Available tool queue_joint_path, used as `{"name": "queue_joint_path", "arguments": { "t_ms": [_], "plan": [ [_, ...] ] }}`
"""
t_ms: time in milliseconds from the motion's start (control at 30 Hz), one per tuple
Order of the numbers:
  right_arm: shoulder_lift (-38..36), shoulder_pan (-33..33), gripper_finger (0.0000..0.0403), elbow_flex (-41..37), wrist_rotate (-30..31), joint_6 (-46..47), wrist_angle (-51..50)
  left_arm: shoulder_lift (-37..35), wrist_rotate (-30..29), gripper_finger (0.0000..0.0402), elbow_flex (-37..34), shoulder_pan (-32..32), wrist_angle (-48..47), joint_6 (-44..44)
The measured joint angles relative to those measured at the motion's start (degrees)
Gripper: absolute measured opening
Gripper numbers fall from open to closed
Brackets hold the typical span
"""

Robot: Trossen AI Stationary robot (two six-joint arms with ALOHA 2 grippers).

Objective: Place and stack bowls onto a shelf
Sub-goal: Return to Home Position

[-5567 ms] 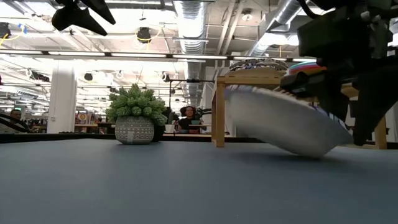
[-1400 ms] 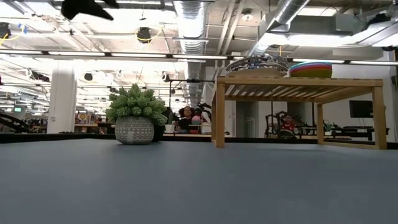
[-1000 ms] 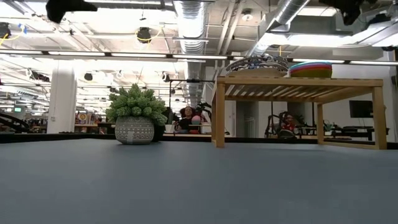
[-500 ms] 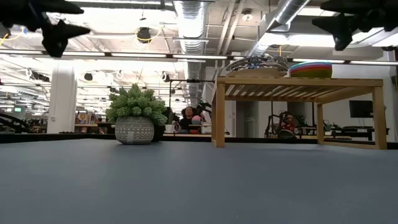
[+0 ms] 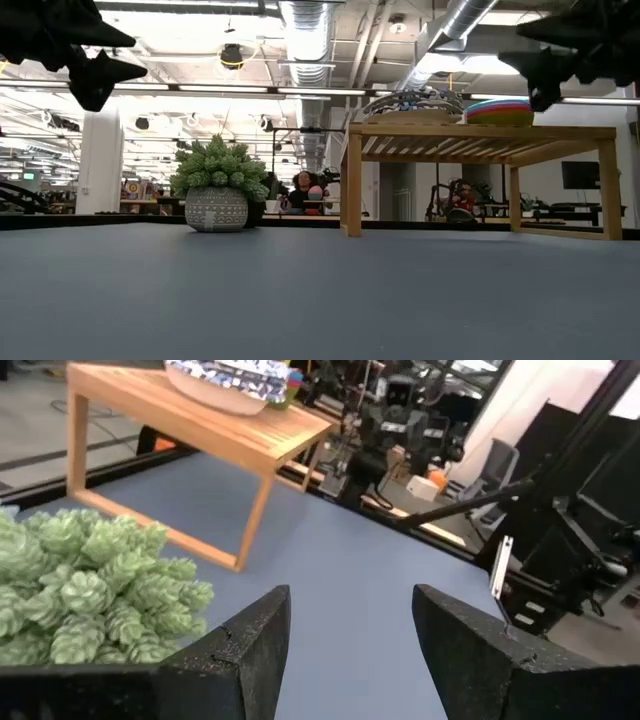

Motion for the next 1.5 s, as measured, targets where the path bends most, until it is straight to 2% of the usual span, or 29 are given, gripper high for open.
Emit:
{"name": "queue_joint_path", "arguments": {
  "t_ms": [200, 400, 800, 967, 1100, 1267, 1500],
  "plan": [
    [0.00, 1.89, 0.0218, -5.29, 2.84, 1.45, 5.92, -0.09, 0.31, 0.0197, 0.00, 0.00, -0.06, 2.84],
    [0.05, 3.07, 0.0218, -5.97, 6.86, 1.74, 5.16, -0.09, 0.29, 0.0197, 0.02, 0.00, -2.21, 3.98],
    [0.07, 3.00, 0.0218, -6.01, 6.92, 3.40, 0.24, -0.09, -1.18, 0.0197, -0.17, 0.02, -4.63, 5.70],
    [0.07, 3.00, 0.0218, -6.03, 6.92, 3.41, 0.20, -0.09, -1.69, 0.0197, -5.47, 0.01, -1.49, 4.41],
    [0.07, 3.00, 0.0218, -6.05, 6.90, 3.36, -0.39, 0.02, 2.14, 0.0197, -10.78, 0.02, 3.51, 2.15],
    [0.09, 3.00, 0.0218, -6.08, 6.86, 3.34, -0.74, -0.16, 9.03, 0.0197, -11.00, 0.00, 4.53, 4.40],
    [0.09, 3.00, 0.0218, -6.10, 6.86, 3.29, -3.09, 0.91, 8.71, 0.0197, -11.02, -0.02, 4.53, 2.80]
  ]
}}
